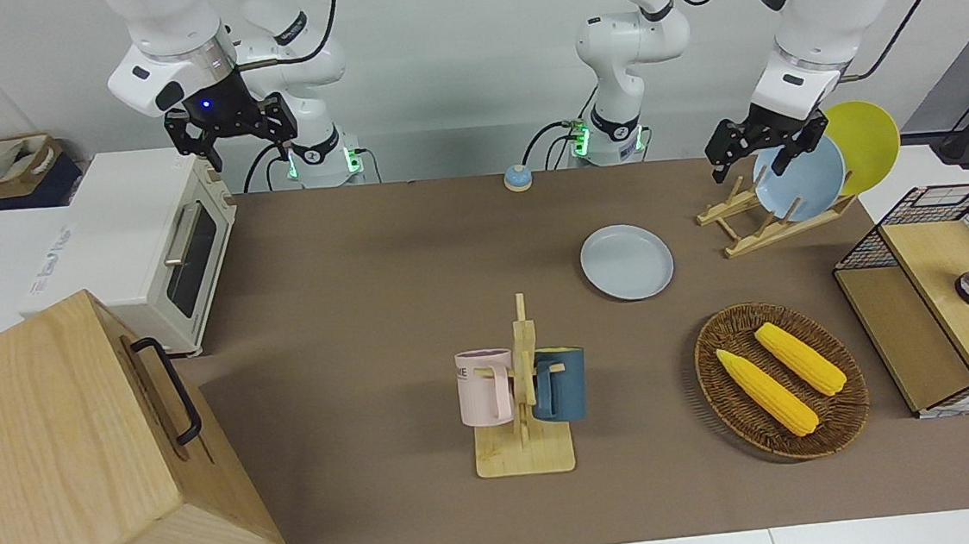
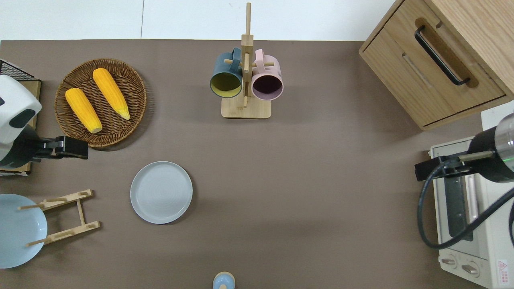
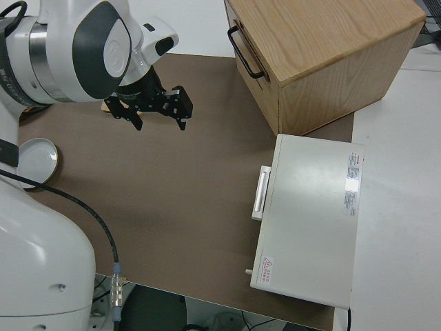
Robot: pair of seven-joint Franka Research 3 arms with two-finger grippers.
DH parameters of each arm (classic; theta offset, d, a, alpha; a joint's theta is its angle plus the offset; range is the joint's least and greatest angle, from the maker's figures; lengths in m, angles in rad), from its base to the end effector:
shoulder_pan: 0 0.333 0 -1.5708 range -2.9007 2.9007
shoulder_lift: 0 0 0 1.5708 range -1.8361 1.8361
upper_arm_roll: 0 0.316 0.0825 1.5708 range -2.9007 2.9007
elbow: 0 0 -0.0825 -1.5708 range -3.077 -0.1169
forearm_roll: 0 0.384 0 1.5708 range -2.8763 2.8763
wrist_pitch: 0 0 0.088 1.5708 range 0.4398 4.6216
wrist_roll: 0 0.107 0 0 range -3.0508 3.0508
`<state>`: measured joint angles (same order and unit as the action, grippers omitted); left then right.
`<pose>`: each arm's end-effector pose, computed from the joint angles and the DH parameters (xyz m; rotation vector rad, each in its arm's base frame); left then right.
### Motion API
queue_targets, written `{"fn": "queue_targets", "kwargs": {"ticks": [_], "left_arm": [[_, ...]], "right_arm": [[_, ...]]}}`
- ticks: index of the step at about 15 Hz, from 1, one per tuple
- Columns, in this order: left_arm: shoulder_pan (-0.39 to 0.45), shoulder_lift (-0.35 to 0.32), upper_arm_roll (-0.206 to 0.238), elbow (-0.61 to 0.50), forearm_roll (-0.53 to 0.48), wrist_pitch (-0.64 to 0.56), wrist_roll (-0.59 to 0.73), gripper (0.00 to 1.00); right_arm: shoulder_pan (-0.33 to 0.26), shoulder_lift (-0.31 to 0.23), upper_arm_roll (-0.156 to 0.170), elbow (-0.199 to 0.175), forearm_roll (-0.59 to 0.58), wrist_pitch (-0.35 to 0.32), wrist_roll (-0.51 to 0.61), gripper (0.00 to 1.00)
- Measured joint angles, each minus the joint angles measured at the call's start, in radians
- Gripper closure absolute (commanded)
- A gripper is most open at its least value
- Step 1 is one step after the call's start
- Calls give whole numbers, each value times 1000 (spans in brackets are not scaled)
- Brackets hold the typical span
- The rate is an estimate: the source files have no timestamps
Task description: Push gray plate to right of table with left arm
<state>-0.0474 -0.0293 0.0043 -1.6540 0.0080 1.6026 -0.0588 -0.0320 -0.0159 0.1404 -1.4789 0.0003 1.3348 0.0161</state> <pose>0.5462 -0.0227 0.6041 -3.1323 -0.0240 0.0339 0.5209 0.0574 0.6562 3.1220 0.1440 -0.2003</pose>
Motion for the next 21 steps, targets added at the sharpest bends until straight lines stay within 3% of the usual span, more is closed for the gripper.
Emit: {"fn": "queue_targets", "kwargs": {"ticks": [6,14,21], "left_arm": [[0,-46,-2,-123,-22,20,-13,2],[0,-114,-8,-400,-28,248,-21,2],[0,-134,-8,-538,-29,364,-21,2]], "right_arm": [[0,0,0,0,0,0,0,17],[0,0,0,0,0,0,0,17],[0,0,0,0,0,0,0,17]]}}
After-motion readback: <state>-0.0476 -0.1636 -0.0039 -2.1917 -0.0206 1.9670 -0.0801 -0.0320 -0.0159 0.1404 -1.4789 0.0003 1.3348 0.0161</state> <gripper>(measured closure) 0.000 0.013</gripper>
